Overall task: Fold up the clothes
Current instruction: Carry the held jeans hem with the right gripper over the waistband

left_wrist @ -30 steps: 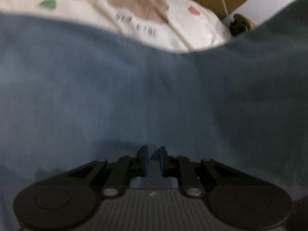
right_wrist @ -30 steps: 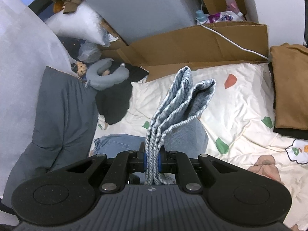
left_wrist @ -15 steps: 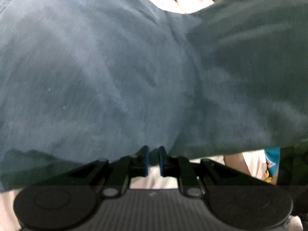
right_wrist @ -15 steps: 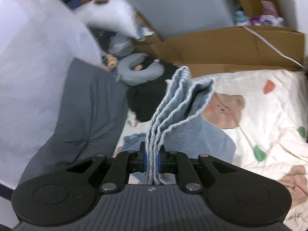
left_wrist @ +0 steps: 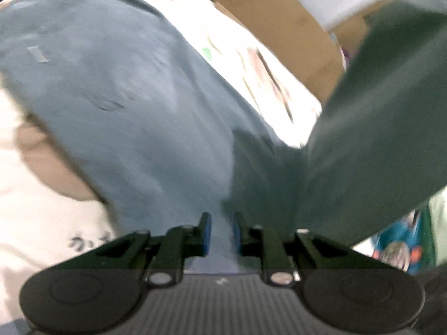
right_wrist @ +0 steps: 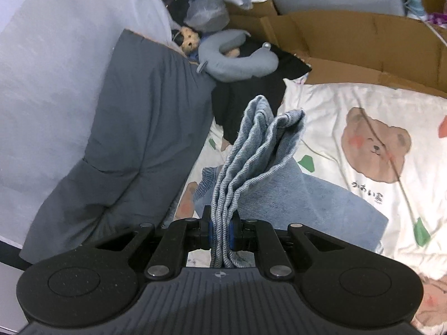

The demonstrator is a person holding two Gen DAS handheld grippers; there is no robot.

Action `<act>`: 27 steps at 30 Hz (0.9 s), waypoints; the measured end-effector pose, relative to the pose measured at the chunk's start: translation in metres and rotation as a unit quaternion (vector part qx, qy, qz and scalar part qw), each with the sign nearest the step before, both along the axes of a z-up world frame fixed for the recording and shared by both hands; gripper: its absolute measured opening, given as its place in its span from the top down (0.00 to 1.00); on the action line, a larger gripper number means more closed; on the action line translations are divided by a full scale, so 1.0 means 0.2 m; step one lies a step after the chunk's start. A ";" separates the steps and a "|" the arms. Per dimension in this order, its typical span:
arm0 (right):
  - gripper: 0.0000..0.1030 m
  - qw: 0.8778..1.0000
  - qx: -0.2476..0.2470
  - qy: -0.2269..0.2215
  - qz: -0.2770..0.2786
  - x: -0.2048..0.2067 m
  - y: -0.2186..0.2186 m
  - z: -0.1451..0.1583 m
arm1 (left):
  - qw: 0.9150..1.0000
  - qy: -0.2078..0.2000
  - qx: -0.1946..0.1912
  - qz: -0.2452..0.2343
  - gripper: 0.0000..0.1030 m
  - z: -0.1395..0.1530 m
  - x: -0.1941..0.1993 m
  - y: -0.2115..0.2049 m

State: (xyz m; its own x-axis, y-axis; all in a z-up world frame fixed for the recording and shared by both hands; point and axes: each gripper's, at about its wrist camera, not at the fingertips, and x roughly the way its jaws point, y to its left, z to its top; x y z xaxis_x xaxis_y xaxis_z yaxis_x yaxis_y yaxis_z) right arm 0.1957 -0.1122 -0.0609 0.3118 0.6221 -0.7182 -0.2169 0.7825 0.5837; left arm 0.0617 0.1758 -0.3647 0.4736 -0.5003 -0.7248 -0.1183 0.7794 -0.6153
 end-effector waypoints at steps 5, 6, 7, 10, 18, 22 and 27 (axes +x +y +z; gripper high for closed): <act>0.91 0.999 0.003 0.014 0.031 0.08 0.16 -0.09 | 0.998 0.003 -0.011 0.065 0.83 0.05 -0.08 0.16; 0.91 0.999 0.002 0.018 0.034 0.10 0.19 -0.12 | 0.997 -0.003 -0.012 0.079 0.83 0.06 -0.09 0.19; 0.91 0.999 0.002 0.023 0.036 0.12 0.22 -0.14 | 0.995 -0.009 -0.013 0.094 0.83 0.08 -0.10 0.22; 0.91 0.998 0.007 0.035 0.045 0.17 0.30 -0.22 | 0.990 -0.022 -0.017 0.141 0.80 0.12 -0.09 0.27; 0.91 0.997 0.016 0.065 0.032 0.29 0.53 -0.53 | 0.980 -0.027 -0.008 0.199 0.80 0.11 -0.13 0.40; 0.91 0.997 0.022 0.069 0.029 0.34 0.63 -0.67 | 0.975 -0.025 0.000 0.222 0.80 0.11 -0.16 0.47; 0.90 0.998 0.026 0.059 0.019 0.37 0.73 -0.73 | 0.973 -0.026 0.014 0.231 0.80 0.14 -0.19 0.53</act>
State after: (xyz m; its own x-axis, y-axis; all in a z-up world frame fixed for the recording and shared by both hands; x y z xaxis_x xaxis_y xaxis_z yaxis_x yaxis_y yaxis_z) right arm 0.2695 0.0330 -0.2071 0.2023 0.6688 -0.7154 -0.1737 0.7434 0.6459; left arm 0.0229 0.2821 -0.3363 0.6791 -0.2056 -0.7047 -0.4294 0.6674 -0.6085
